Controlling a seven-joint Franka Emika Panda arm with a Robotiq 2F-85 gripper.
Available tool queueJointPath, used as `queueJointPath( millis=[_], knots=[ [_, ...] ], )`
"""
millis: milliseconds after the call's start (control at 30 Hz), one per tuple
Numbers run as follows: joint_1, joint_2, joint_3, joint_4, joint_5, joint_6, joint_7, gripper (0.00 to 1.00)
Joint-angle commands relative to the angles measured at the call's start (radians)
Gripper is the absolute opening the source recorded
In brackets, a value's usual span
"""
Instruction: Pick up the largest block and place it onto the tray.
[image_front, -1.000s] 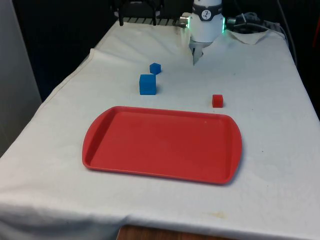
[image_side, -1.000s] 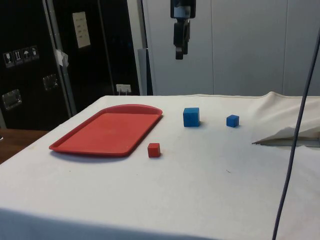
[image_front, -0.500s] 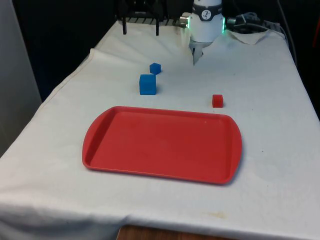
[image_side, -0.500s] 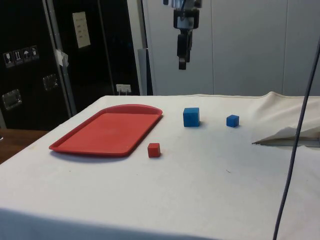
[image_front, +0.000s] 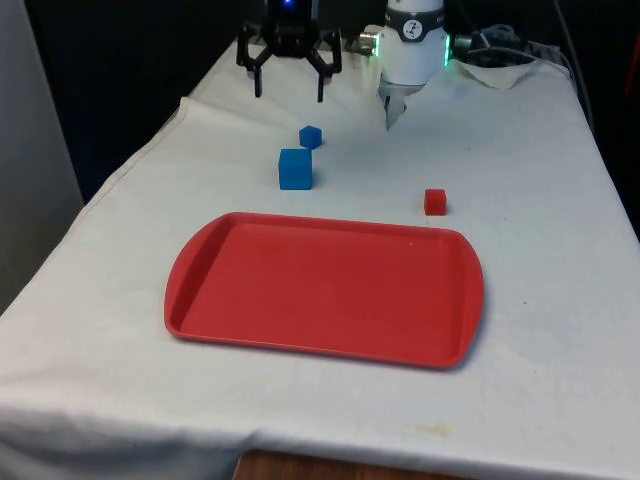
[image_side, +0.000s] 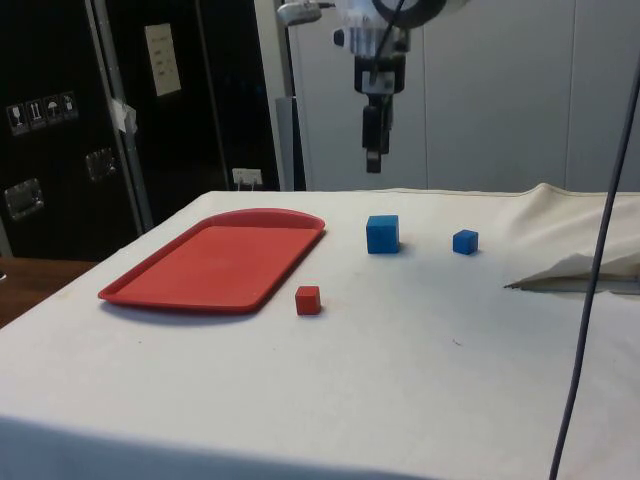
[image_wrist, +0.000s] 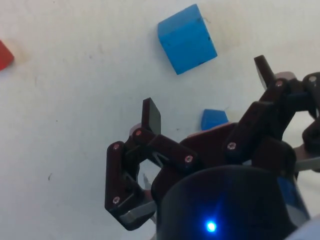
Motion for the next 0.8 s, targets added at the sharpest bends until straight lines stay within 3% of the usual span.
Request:
queueJointPath(
  millis=[0, 200, 233, 533, 567, 600, 767],
  knots=[
    [0.004, 0.004, 0.001, -0.011, 0.02, 0.017, -0.008, 1.0],
    [0.004, 0.055, 0.011, -0.025, 0.098, 0.05, -0.049, 1.0],
    [0.003, 0.068, 0.007, -0.014, 0.084, 0.042, -0.04, 1.0],
    [0.002, 0.129, 0.035, -0.023, 0.269, 0.074, -0.169, 1.0],
    [0.004, 0.142, 0.025, -0.014, 0.246, 0.065, -0.152, 1.0],
    [0.002, 0.134, 0.037, -0.023, 0.284, 0.075, -0.181, 1.0],
    [0.0, 0.155, 0.049, -0.022, 0.354, 0.077, -0.232, 1.0]
  ],
)
